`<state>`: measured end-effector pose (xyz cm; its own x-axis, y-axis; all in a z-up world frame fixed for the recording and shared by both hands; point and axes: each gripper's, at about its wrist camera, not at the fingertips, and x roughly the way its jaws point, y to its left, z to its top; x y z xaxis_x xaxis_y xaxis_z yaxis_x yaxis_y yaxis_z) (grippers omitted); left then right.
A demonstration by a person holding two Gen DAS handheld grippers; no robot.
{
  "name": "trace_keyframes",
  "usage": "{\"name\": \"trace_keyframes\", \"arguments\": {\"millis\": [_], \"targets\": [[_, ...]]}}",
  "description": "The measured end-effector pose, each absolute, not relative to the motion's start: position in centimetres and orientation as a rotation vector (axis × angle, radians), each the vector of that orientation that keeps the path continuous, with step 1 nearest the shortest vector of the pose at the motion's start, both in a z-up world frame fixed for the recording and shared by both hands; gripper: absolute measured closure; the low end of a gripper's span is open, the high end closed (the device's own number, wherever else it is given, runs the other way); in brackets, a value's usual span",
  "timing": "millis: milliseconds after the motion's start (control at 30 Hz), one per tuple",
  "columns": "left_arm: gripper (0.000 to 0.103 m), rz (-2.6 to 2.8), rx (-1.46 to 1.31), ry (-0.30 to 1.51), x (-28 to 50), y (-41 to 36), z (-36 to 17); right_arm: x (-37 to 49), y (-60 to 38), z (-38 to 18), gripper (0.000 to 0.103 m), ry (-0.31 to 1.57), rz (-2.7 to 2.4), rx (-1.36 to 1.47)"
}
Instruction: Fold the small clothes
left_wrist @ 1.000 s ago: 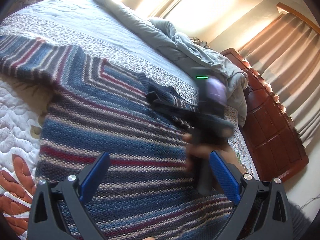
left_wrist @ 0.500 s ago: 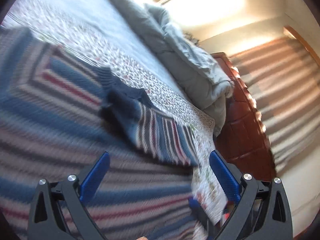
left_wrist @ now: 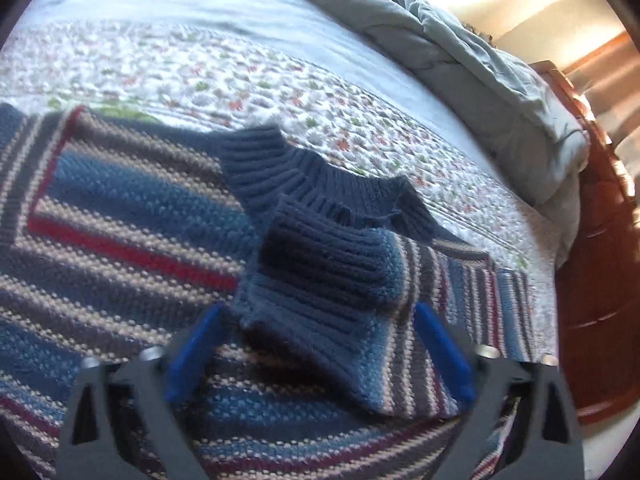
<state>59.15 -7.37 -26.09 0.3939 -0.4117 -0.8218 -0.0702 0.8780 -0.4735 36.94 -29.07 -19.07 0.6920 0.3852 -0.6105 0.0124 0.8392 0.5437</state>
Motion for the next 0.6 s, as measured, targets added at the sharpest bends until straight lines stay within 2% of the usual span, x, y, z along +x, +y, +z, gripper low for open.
{"name": "trace_keyframes", "arguments": {"millis": [67,133,200,300,600], "targets": [[0.057,-0.189,-0.385,1.184,59.5,-8.0,-26.3,36.7,-29.3,-18.9,0.021,0.778,0.22,0.544],[0.07,-0.18,-0.364,1.177,59.4,-7.8,-26.1,36.6,-29.4,-18.9,0.021,0.776,0.223,0.548],[0.086,-0.185,-0.362,1.157,59.4,-7.3,-25.6,36.6,-29.4,-18.9,0.021,0.776,0.223,0.542],[0.094,-0.199,-0.373,1.116,59.0,-6.6,-24.9,36.6,-29.3,-18.8,0.021,0.772,0.227,0.533],[0.094,-0.224,-0.38,1.006,58.0,-4.6,-20.8,36.6,-29.2,-18.9,0.021,0.774,0.236,0.506]]}}
